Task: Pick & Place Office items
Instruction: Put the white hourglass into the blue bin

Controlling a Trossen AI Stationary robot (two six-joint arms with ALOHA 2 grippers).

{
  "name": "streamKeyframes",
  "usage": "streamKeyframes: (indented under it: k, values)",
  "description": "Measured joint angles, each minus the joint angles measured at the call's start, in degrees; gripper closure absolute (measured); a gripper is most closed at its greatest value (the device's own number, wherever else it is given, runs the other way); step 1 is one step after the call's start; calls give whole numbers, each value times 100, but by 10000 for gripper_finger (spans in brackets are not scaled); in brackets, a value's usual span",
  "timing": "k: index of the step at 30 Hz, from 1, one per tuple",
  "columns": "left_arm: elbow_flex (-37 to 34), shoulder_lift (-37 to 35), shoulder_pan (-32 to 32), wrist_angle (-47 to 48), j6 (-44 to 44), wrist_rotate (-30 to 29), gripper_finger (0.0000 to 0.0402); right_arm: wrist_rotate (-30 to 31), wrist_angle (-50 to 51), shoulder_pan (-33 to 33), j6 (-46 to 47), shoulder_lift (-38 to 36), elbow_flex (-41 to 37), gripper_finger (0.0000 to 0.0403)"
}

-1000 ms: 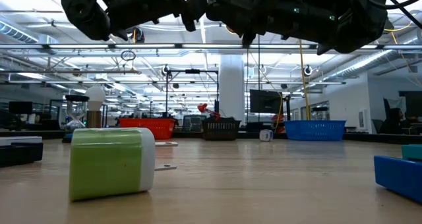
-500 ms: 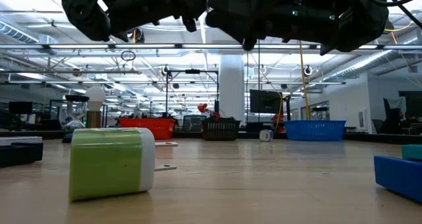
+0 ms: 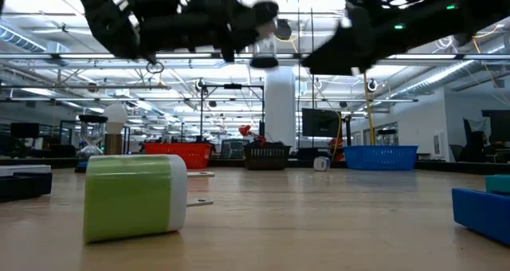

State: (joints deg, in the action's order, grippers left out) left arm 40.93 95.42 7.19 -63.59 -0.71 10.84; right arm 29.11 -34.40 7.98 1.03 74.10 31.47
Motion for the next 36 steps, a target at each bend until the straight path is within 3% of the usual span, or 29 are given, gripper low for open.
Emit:
streamKeyframes:
  k: [5,8,14,21,36]
  values:
    - [196,1130,29,-899,47,-129,229,1142,556,497,170,-966,-447,144]
    - [560,1893,108,-1045,77,-247,229,1437,523,726,165,-1382,-722,199]
    - [1310,2787,154,-1060,202,-249,229,1453,273,869,103,-1754,-1114,304]
    - [1646,3277,154,-1011,323,-249,229,1437,258,864,80,-1810,-1280,388]
    - [1630,3386,183,-698,470,-334,229,1418,-115,862,-223,-1796,-1280,400]
